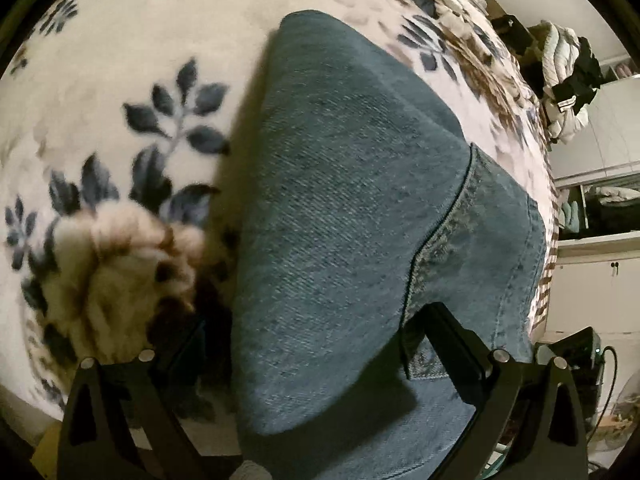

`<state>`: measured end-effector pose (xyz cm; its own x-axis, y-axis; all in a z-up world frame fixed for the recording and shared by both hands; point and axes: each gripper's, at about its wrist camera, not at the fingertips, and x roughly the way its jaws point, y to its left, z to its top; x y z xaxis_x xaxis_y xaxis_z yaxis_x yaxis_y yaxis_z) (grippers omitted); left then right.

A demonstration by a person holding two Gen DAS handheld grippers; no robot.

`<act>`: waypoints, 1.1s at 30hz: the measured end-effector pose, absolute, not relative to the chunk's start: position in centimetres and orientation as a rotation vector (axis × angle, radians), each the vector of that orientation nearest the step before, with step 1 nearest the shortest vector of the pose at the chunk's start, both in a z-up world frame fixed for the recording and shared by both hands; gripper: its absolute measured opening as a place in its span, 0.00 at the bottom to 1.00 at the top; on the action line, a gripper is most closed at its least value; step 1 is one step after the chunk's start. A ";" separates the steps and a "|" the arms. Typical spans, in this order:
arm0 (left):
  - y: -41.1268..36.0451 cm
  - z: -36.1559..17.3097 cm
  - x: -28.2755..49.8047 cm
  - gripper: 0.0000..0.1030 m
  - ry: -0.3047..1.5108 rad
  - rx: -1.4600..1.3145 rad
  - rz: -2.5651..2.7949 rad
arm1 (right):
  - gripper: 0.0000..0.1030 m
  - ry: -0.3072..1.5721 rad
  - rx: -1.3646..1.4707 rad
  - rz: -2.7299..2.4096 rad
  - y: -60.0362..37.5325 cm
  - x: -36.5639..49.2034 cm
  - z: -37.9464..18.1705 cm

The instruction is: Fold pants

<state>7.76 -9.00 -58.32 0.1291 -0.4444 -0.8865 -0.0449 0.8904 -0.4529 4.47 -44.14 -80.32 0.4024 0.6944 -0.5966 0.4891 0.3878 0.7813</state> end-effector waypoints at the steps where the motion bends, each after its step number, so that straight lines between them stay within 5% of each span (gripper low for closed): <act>1: -8.9 -58.3 7.8 1.00 1.423 -0.417 -0.307 | 0.90 1.240 1.220 0.176 -43.7 4.8 -80.1; 9: -9.6 -58.7 8.4 1.00 1.407 -0.446 -0.304 | 0.88 1.235 1.242 0.150 -43.0 6.1 -81.3; 14: -8.3 -58.7 8.1 0.99 1.373 -0.541 -0.322 | 0.64 1.149 1.253 0.191 -42.9 6.4 -80.5; 16: -8.0 -58.3 8.0 0.86 1.332 -0.577 -0.343 | 0.55 1.183 1.197 0.169 -42.3 7.1 -81.1; 17: -7.9 -58.0 7.9 0.62 1.321 -0.576 -0.344 | 0.48 1.196 1.203 0.155 -42.2 7.4 -81.7; 21: -7.9 -56.3 7.2 0.33 1.283 -0.573 -0.358 | 0.39 1.202 1.169 0.125 -41.4 8.4 -80.7; 26: -7.7 -52.2 6.4 0.22 1.225 -0.568 -0.365 | 0.34 1.190 1.121 0.122 -40.6 9.4 -76.9; 33: -7.6 -44.7 7.3 0.20 1.161 -0.576 -0.368 | 0.32 1.174 1.057 0.194 -40.5 12.4 -69.4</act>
<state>7.30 -7.59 -44.66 0.3640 -0.5528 -0.7496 -0.0205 0.7999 -0.5998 12.43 -40.48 -69.39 0.4295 0.6220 -0.6547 0.3780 0.5346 0.7559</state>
